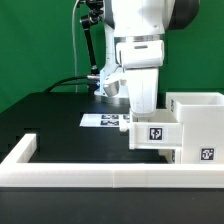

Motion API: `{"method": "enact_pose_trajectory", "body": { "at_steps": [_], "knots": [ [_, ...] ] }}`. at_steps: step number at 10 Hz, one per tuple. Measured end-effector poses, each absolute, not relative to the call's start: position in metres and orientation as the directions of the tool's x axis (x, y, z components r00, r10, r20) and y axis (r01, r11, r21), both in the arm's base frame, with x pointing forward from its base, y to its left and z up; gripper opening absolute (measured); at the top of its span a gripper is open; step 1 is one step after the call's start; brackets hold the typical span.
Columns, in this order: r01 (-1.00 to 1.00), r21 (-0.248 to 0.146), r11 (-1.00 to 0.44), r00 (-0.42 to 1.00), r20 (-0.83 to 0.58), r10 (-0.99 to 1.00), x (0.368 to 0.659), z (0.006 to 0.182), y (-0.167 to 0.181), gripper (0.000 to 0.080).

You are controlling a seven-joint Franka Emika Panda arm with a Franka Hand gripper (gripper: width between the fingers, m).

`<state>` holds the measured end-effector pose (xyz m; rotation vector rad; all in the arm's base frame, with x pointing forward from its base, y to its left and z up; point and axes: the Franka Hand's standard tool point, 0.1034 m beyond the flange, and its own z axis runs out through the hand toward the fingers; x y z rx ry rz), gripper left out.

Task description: Assemble drawer

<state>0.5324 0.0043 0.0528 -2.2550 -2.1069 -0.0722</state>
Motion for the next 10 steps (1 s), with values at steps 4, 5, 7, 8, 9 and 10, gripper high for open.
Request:
{"method": "enact_pose_trajectory", "body": {
  "at_steps": [4, 5, 7, 8, 9, 10],
  "knots": [
    [0.999, -0.003, -0.048, 0.048, 0.073, 0.996, 0.526, 0.049, 0.003, 0.0042],
    [0.999, -0.003, -0.032, 0.032, 0.073, 0.997, 0.525, 0.048, 0.002, 0.0042],
    [1.000, -0.001, -0.010, 0.010, 0.073, 0.997, 0.525, 0.049, 0.003, 0.0042],
    [1.000, 0.006, -0.026, 0.026, 0.074, 0.997, 0.527, 0.050, 0.006, 0.0042],
    [0.999, 0.015, -0.037, 0.036, 0.076, 0.997, 0.529, 0.051, 0.011, 0.0042],
    [0.998, 0.015, -0.056, 0.055, 0.075, 0.996, 0.529, 0.052, 0.013, 0.0042]
  ]
}}
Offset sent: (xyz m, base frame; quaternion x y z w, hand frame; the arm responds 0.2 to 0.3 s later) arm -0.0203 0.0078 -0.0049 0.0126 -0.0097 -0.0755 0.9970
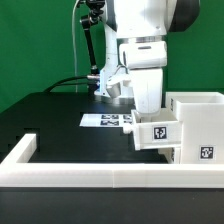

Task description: Assemble drawer

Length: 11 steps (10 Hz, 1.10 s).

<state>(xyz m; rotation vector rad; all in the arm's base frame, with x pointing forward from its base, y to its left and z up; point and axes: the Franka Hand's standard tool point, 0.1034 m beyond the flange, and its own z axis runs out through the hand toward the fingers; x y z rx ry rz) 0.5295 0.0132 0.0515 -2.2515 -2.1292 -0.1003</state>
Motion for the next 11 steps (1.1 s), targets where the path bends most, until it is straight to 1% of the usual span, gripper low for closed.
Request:
{"method": "enact_pose_trajectory", "body": {
  "at_steps": [3, 7, 8, 9, 10, 11],
  "knots": [
    [0.993, 0.015, -0.117, 0.115, 0.070, 0.991, 0.532, 0.053, 0.021, 0.0042],
    [0.993, 0.012, -0.120, 0.119, 0.071, 0.990, 0.534, 0.052, 0.018, 0.0042],
    [0.993, 0.012, -0.121, 0.120, 0.071, 0.990, 0.534, 0.052, 0.018, 0.0164],
    [0.992, 0.009, -0.126, 0.125, 0.070, 0.990, 0.532, 0.051, 0.015, 0.0164],
    [0.991, 0.013, -0.131, 0.130, 0.069, 0.989, 0.534, 0.055, 0.015, 0.0311],
    [0.991, 0.012, -0.134, 0.133, 0.063, 0.989, 0.535, 0.064, 0.015, 0.0487]
  ]
}}
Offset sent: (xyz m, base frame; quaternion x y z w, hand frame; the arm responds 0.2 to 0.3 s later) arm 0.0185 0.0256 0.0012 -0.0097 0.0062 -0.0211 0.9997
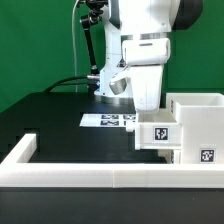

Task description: Assemble drawer

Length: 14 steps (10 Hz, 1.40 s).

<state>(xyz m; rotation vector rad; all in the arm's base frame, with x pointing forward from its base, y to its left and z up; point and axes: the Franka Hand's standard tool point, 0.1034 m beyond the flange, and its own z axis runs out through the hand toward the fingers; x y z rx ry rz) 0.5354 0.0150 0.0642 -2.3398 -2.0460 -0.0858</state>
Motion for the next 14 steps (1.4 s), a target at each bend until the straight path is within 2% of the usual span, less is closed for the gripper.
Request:
{"method": "enact_pose_trajectory", "body": {
  "at_steps": [1, 2, 5, 6, 7, 8, 10, 11, 14],
  "knots": [
    [0.991, 0.007, -0.135, 0.134, 0.054, 0.989, 0.537, 0.075, 0.014, 0.0487],
    [0.991, 0.000, -0.135, 0.135, 0.045, 0.990, 0.539, 0.086, 0.011, 0.0607],
    [0.990, -0.033, -0.134, 0.135, 0.020, 0.991, 0.563, 0.126, -0.006, 0.0648],
    [0.994, -0.034, -0.103, 0.104, 0.022, 0.994, 0.573, 0.130, -0.017, 0.0648],
    [0.995, -0.047, -0.092, 0.093, 0.028, 0.995, 0.581, 0.127, -0.033, 0.0649],
    [0.995, -0.041, -0.088, 0.089, 0.035, 0.995, 0.588, 0.125, -0.043, 0.0649],
    [0.996, -0.045, -0.072, 0.074, 0.056, 0.996, 0.586, 0.123, -0.042, 0.0649],
    [0.996, -0.048, -0.079, 0.085, 0.121, 0.989, 0.584, 0.118, -0.049, 0.0649],
    [0.992, -0.087, -0.096, 0.114, 0.242, 0.963, 0.575, 0.081, -0.049, 0.0649]
  ]
}}
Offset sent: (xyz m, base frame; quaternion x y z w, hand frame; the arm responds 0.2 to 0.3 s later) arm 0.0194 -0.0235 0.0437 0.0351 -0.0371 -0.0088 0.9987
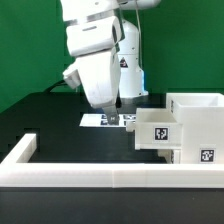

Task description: Assemble drawer

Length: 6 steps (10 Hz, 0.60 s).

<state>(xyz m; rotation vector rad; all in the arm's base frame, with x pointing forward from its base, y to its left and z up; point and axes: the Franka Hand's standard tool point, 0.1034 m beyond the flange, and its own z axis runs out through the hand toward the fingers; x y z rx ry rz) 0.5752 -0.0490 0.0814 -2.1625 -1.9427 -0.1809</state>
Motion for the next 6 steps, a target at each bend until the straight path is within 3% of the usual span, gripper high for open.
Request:
{"method": "enact_pose_trajectory", "body": {
  "at_steps": [2, 4, 6],
  "knots": [
    [0.991, -0.102, -0.087, 0.112, 0.267, 0.957, 0.578, 0.069, -0.034, 0.0649],
    [0.996, -0.084, -0.034, 0.055, 0.255, 0.965, 0.582, 0.067, -0.012, 0.0649],
    [0.995, -0.086, -0.041, 0.062, 0.254, 0.965, 0.581, 0.066, -0.016, 0.0649]
  ]
}}
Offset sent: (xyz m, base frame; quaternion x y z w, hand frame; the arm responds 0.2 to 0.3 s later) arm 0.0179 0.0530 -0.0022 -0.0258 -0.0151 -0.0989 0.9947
